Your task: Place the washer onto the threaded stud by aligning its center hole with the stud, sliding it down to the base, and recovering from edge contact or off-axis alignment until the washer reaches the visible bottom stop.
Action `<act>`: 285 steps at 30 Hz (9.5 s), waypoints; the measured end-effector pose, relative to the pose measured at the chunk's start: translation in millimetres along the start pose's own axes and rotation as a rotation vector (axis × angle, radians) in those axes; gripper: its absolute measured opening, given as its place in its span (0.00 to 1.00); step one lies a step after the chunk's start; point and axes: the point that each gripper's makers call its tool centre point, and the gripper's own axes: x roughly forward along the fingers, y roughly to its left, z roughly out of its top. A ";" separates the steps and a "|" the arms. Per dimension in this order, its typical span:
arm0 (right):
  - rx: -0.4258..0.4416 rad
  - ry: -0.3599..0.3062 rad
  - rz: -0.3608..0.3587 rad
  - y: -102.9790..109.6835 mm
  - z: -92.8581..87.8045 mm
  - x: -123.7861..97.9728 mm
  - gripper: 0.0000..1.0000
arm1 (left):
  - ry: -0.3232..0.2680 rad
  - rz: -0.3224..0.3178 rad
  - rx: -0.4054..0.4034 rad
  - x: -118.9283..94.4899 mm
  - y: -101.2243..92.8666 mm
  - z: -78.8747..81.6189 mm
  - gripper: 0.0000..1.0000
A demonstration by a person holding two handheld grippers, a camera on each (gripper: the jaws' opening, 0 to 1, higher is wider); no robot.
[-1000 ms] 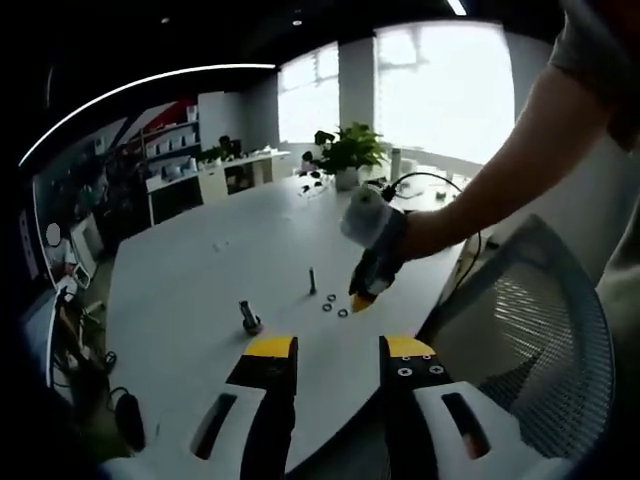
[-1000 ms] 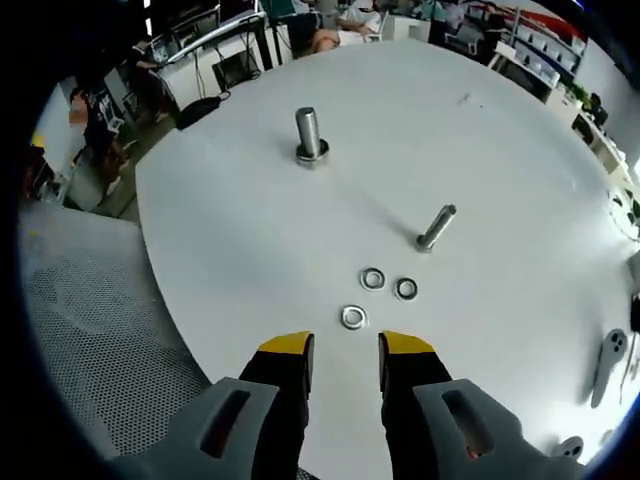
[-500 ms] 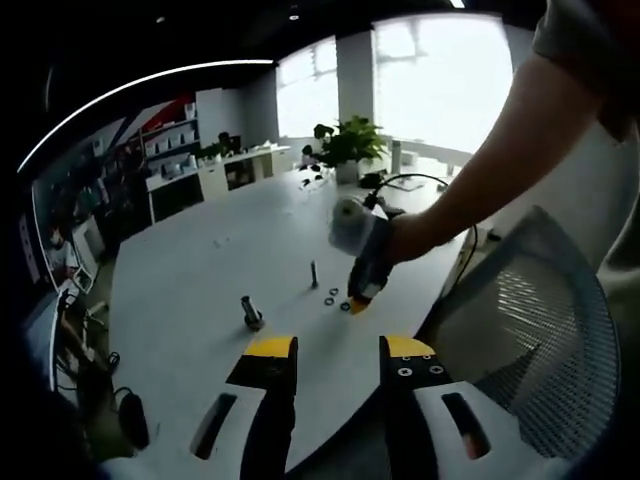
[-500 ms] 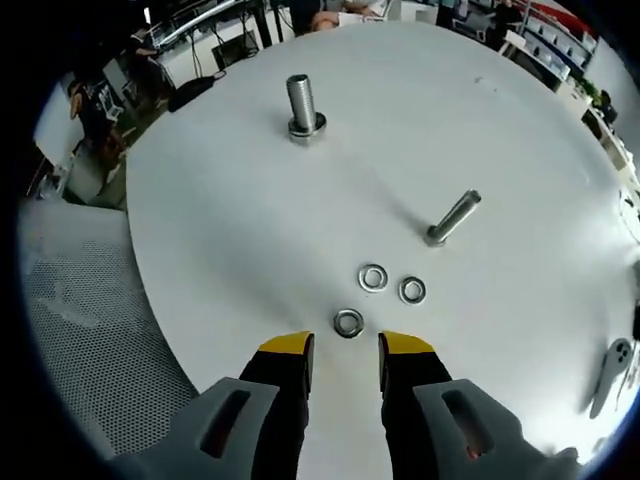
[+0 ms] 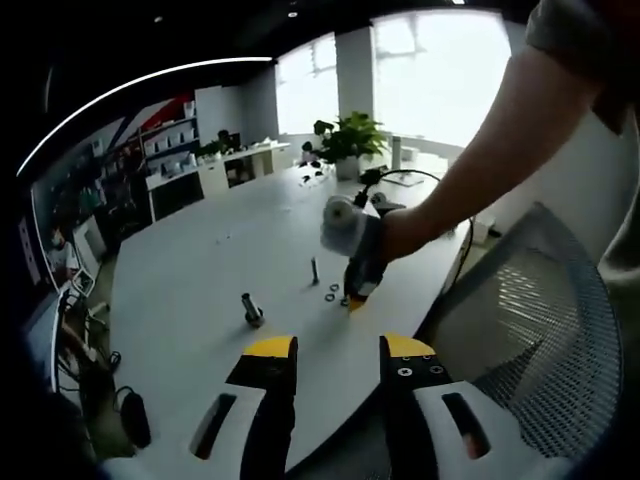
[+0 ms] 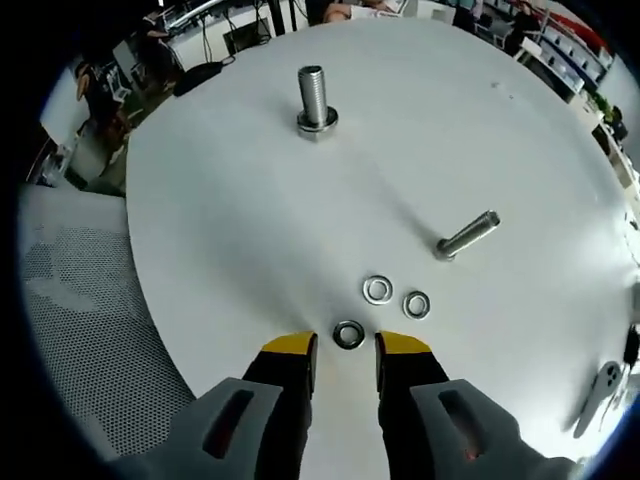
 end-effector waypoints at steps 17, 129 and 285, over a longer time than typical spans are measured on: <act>-0.117 0.103 0.049 4.7 1.7 1.8 0.16 | 0.016 -0.009 0.011 1.1 -2.6 -2.4 0.31; -0.021 -0.077 -0.100 -71.9 71.6 -51.8 0.13 | -0.032 -0.013 -0.015 -2.0 -0.1 6.3 0.30; -0.106 0.149 0.036 -31.0 -32.1 -9.1 0.18 | 0.022 0.002 0.037 1.2 -1.1 -3.0 0.30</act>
